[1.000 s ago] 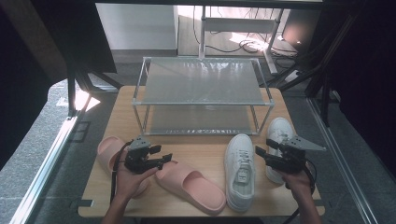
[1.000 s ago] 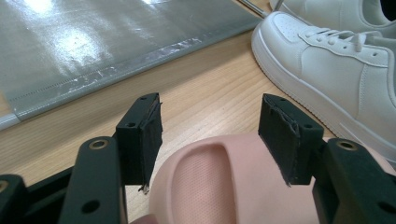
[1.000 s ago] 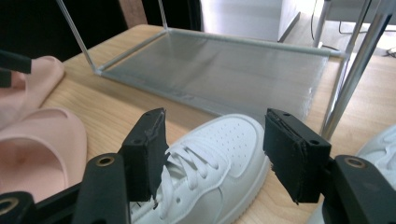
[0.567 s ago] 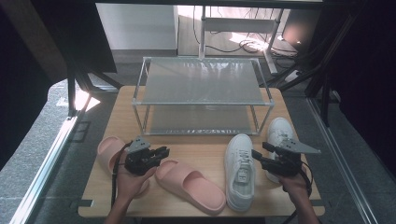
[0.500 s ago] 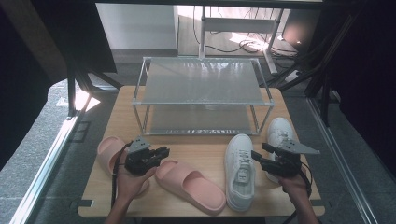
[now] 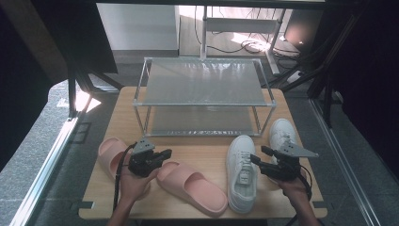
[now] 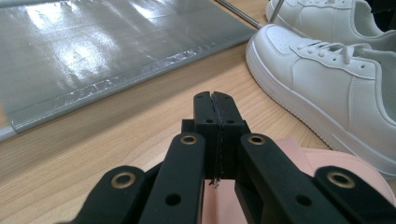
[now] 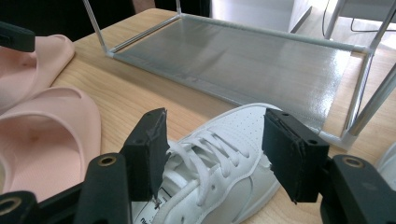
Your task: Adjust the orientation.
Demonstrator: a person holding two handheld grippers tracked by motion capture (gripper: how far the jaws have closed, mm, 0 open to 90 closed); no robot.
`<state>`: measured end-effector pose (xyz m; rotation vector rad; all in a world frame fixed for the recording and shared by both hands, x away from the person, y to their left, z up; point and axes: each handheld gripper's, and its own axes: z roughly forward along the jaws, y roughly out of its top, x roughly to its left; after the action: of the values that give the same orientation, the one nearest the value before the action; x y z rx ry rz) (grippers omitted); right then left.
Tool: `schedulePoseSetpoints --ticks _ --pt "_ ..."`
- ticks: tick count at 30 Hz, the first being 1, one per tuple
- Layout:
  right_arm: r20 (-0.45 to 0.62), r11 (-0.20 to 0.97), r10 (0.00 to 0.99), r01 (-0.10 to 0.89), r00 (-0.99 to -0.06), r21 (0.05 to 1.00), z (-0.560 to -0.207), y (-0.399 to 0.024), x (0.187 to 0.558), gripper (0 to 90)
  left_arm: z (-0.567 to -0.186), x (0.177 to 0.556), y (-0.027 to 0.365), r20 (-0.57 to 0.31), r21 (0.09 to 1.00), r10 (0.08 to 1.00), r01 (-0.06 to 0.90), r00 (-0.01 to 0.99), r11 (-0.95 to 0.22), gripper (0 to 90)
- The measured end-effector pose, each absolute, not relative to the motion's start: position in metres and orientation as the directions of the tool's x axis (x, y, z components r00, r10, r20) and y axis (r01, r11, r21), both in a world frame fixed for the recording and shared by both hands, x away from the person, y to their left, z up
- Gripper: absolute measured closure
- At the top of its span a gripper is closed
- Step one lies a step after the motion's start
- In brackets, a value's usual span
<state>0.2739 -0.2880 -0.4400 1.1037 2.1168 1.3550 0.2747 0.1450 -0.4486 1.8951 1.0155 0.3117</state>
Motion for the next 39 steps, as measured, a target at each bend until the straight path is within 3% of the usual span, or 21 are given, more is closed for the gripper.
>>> schedulePoseSetpoints --ticks 5,16,28,39 --pt "0.081 0.212 0.796 0.401 -0.6 0.891 -0.435 -0.288 0.267 41.3 -0.448 0.267 0.158 -0.164 0.812 0.782 0.533 0.601 -0.24 89.9" --pt "0.079 0.222 0.795 0.408 -0.602 0.885 -0.436 -0.282 0.269 41.4 -0.488 0.25 0.198 -0.221 0.741 0.851 0.649 0.477 -0.171 90.0" --pt "0.075 0.226 0.797 0.411 -0.6 0.883 -0.439 -0.281 0.268 41.4 -0.517 0.249 0.21 -0.237 0.69 0.87 0.706 0.432 -0.162 90.0" --pt "0.071 0.233 0.797 0.413 -0.6 0.88 -0.441 -0.28 0.268 41.4 -0.514 0.23 0.223 -0.22 0.671 0.872 0.717 0.437 -0.189 90.0"
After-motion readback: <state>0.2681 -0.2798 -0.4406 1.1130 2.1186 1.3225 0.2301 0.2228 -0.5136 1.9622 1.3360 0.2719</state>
